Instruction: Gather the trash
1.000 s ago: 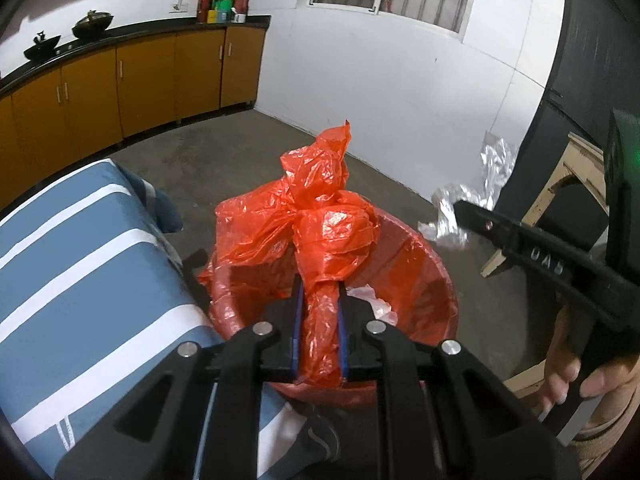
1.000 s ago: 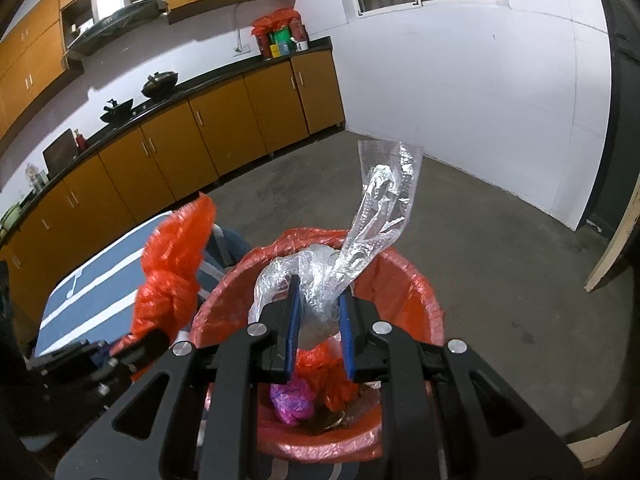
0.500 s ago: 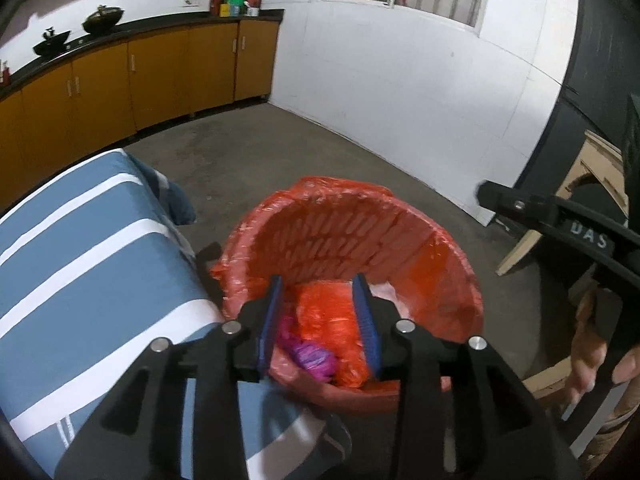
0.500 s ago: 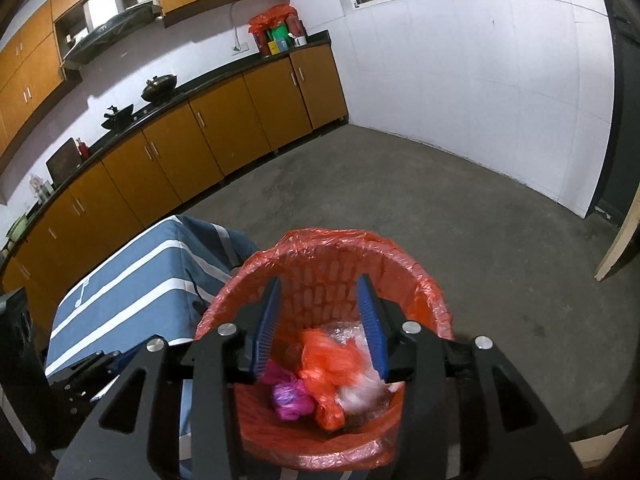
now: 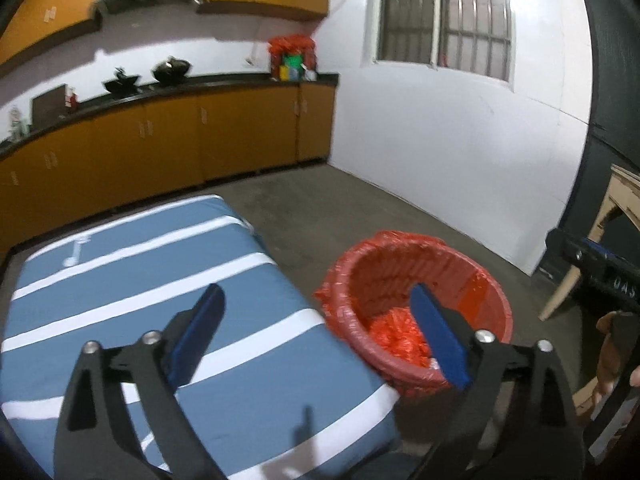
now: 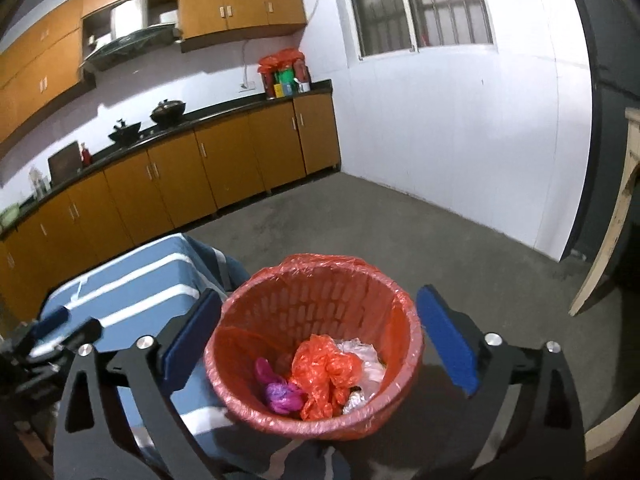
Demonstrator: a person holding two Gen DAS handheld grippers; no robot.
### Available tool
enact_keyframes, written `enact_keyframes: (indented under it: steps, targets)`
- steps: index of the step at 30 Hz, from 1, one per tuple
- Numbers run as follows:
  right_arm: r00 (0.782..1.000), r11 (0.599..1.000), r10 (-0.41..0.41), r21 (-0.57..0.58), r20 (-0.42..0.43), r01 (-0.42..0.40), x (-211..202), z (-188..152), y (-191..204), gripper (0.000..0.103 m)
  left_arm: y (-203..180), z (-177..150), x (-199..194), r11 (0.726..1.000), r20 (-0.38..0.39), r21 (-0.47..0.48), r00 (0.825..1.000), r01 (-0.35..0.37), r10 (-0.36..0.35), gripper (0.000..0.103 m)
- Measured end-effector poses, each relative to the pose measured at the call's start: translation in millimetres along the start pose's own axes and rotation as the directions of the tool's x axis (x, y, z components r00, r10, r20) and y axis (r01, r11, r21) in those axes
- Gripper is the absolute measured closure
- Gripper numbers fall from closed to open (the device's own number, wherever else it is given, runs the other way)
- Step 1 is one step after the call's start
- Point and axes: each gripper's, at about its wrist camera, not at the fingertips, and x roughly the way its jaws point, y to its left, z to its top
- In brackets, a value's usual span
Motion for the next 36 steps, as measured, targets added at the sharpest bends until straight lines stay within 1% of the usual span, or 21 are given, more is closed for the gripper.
enact_keyframes:
  steps: [1,3,5,8,11,15,21,24,28,36]
  targets:
    - [1.000,1.000,-0.002,-0.014,0.004,0.002,-2,-1,4,0.002,3,-3,-11,1.000,0.018,-0.001,0.999,-0.028,0.028,0.005]
    - [1.000,0.998,-0.015,-0.057,0.027,0.016,-13,-6,15,0.002,7,-9,-27,0.998,0.041,0.001,0.997,-0.069,0.069,0.004]
    - [0.998,0.997,-0.024,-0.074,0.057,0.028,-24,-14,22,0.002,9,-15,-41,0.995,0.053,0.004,0.993,-0.104,0.103,0.004]
    - [0.996,0.998,-0.014,-0.053,0.086,0.019,-38,-23,25,0.002,14,-24,-60,0.988,0.064,-0.008,0.986,-0.151,0.151,0.004]
    - [0.995,1.000,0.001,-0.029,0.096,0.002,-49,-30,28,0.002,21,-34,-76,0.984,0.058,-0.046,0.983,-0.174,0.177,0.004]
    - [0.996,0.999,0.002,-0.050,0.088,0.003,-58,-40,36,0.002,28,-47,-95,0.974,0.059,-0.080,0.974,-0.214,0.219,0.004]
    - [0.996,0.998,0.010,-0.066,0.085,-0.005,-68,-52,46,0.002,33,-60,-119,0.965,0.070,-0.118,0.968,-0.233,0.242,0.004]
    - [0.997,0.997,0.011,-0.075,0.081,-0.005,-73,-56,49,0.002,33,-65,-130,0.959,0.078,-0.124,0.961,-0.254,0.265,0.004]
    - [0.997,0.996,0.009,-0.089,0.078,-0.002,-78,-63,55,0.002,32,-71,-140,0.951,0.080,-0.128,0.952,-0.283,0.294,0.004]
    - [0.997,0.994,0.004,-0.106,0.078,0.004,-86,-71,61,0.002,30,-79,-152,0.942,0.086,-0.137,0.944,-0.306,0.319,0.004]
